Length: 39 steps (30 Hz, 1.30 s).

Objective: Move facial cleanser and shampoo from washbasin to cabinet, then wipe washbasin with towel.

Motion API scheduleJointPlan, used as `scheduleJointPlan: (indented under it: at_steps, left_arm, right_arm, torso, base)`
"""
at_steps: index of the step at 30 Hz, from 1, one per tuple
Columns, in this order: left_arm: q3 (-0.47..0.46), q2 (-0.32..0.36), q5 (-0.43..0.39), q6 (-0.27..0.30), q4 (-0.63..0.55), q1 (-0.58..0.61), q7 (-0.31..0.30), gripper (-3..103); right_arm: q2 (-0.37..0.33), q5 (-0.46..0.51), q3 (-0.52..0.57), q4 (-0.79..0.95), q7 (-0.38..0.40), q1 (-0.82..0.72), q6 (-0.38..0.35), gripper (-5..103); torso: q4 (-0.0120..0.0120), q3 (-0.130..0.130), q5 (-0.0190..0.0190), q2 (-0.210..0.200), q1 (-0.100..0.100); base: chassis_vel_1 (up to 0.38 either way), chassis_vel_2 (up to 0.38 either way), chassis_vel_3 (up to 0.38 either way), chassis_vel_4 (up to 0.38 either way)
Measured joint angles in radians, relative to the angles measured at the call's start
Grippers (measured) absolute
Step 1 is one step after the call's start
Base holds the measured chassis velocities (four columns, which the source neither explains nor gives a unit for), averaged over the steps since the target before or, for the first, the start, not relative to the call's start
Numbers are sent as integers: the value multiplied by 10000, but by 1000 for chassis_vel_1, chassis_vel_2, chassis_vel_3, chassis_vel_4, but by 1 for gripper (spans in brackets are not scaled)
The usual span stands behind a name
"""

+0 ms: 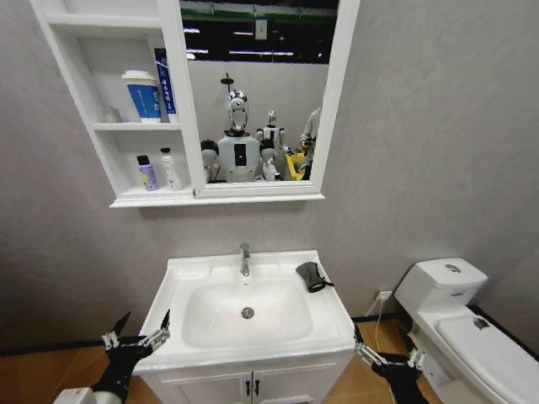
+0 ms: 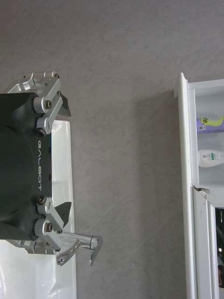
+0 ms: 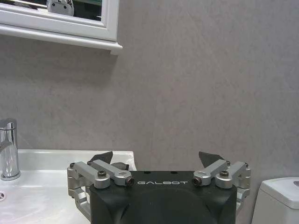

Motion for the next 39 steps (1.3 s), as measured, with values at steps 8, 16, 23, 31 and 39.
scheduleJointPlan:
  at_steps: [8, 16, 23, 31, 39]
  left_arm:
    - [0, 0, 0, 0, 0, 0, 0, 100]
    - [0, 0, 0, 0, 0, 0, 0, 100]
    - [0, 0, 0, 0, 0, 0, 0, 100]
    - [0, 0, 0, 0, 0, 0, 0, 100]
    - [0, 0, 0, -2, 0, 0, 1, 100]
  right_arm:
    - [-23, 25, -30, -39, 2, 65, -28, 100]
    - [-40, 49, -43, -79, 1, 99, -38, 100]
    - [-49, 62, -51, -104, 2, 123, -49, 100]
    - [-54, 70, -56, -117, 1, 133, -54, 100]
    - [-54, 78, -58, -123, -2, 138, -55, 100]
  torso:
    - [-1, 1, 0, -1, 2]
    - [-1, 2, 0, -2, 4]
    - [-1, 2, 0, -3, 4]
    - [-2, 1, 3, -3, 2]
    - [-2, 1, 0, -2, 1]
  base:
    - [0, 0, 0, 0]
    - [0, 0, 0, 0]
    - [96, -105, -94, 100]
    - [202, -210, -199, 202]
    - [297, -291, -288, 286]
